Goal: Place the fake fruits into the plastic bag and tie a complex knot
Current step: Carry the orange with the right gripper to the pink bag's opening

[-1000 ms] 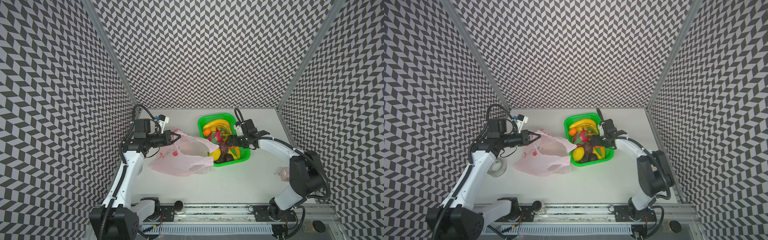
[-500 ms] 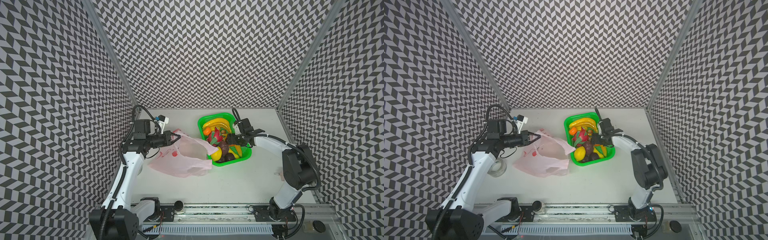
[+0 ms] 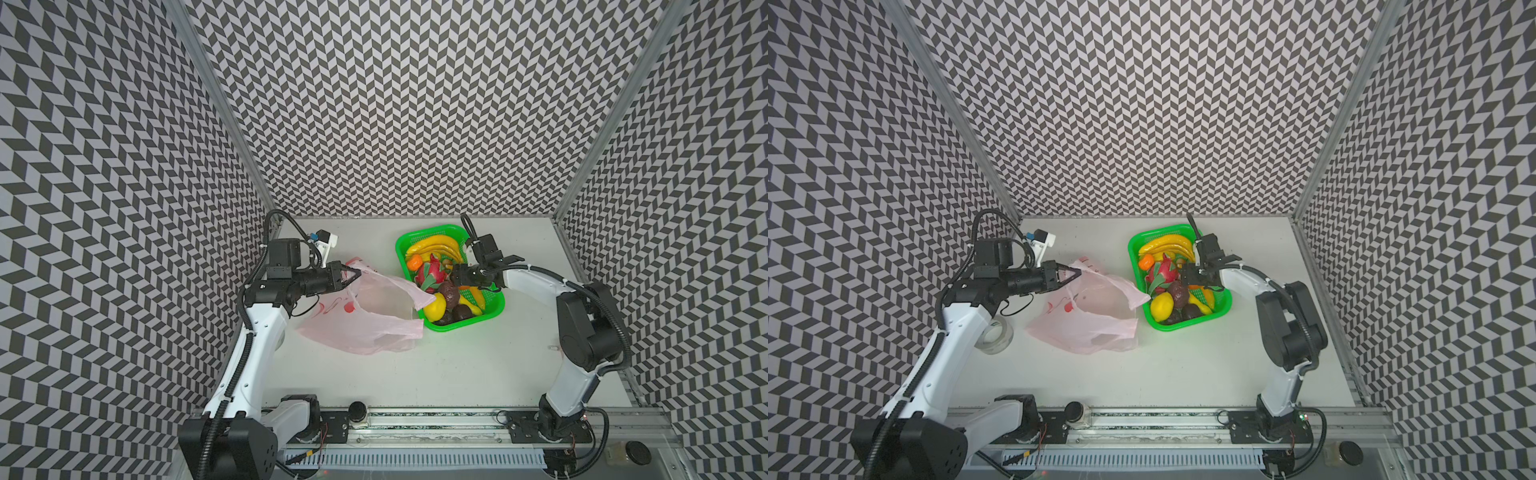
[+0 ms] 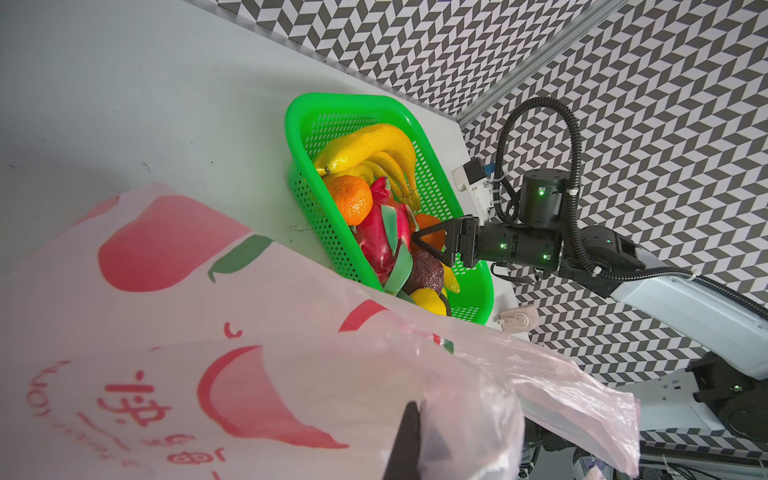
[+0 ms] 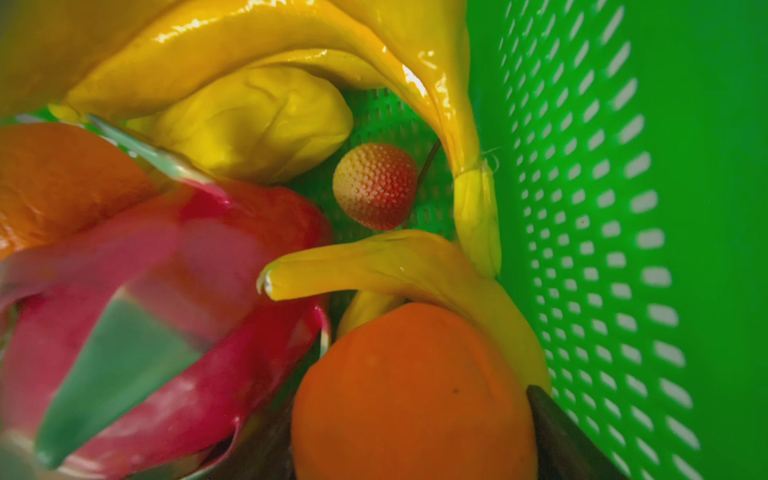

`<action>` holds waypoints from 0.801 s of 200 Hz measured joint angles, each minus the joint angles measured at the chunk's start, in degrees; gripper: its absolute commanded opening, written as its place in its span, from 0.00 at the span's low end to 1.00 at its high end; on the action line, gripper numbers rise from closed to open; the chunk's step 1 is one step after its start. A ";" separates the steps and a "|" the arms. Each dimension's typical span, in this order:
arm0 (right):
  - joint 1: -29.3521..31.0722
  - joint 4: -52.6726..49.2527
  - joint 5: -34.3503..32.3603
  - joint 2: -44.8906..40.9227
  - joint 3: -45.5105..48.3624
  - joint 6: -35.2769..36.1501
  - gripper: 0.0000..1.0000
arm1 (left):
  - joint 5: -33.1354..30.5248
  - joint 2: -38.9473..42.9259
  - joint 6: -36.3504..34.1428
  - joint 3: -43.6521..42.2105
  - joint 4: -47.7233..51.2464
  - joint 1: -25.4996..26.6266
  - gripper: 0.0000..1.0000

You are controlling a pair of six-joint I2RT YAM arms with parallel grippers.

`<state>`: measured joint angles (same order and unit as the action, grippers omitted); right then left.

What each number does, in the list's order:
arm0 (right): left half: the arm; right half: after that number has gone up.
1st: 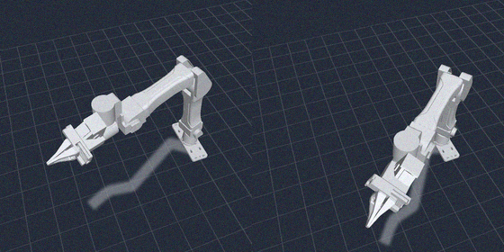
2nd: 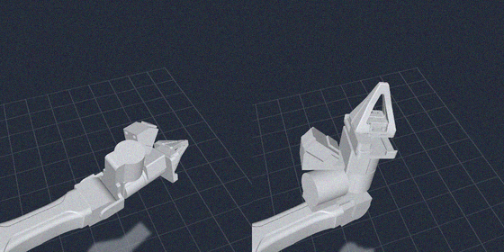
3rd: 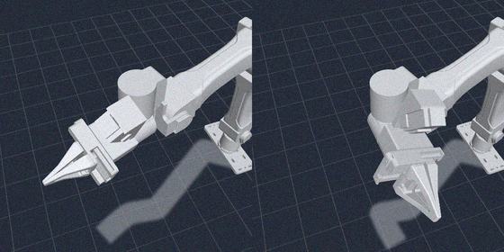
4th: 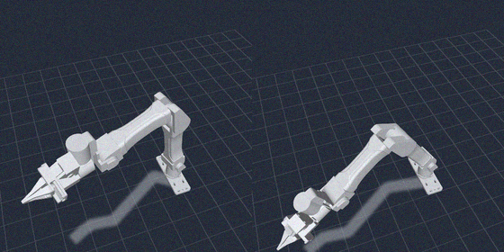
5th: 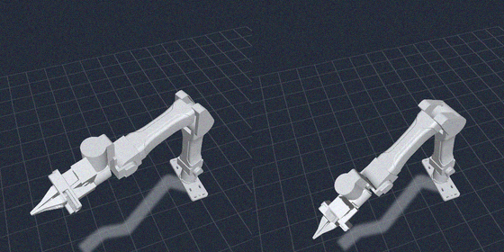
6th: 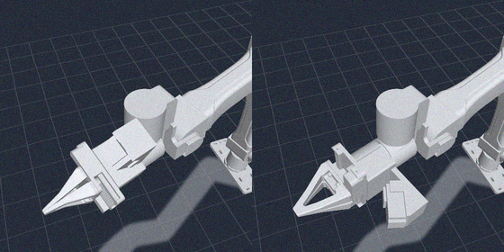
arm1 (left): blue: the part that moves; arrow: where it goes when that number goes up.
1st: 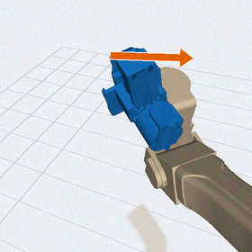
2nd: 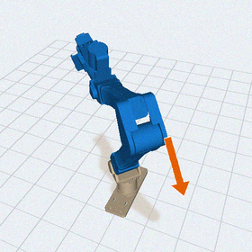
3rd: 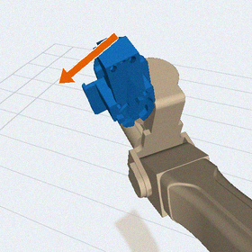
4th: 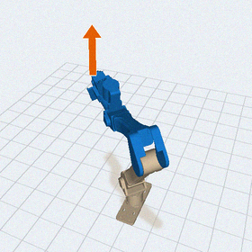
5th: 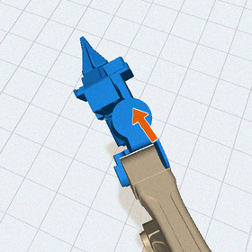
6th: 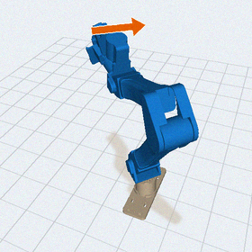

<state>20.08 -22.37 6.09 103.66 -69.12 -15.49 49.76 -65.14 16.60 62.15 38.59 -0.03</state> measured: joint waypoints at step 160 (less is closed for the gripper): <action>-2.27 5.64 10.47 -30.77 14.21 -0.61 0.53 | 0.26 0.57 1.55 -0.66 -0.87 0.00 0.00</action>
<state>17.80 -16.73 16.56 72.88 -54.92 -16.10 50.02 -64.58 18.15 61.49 37.71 -0.03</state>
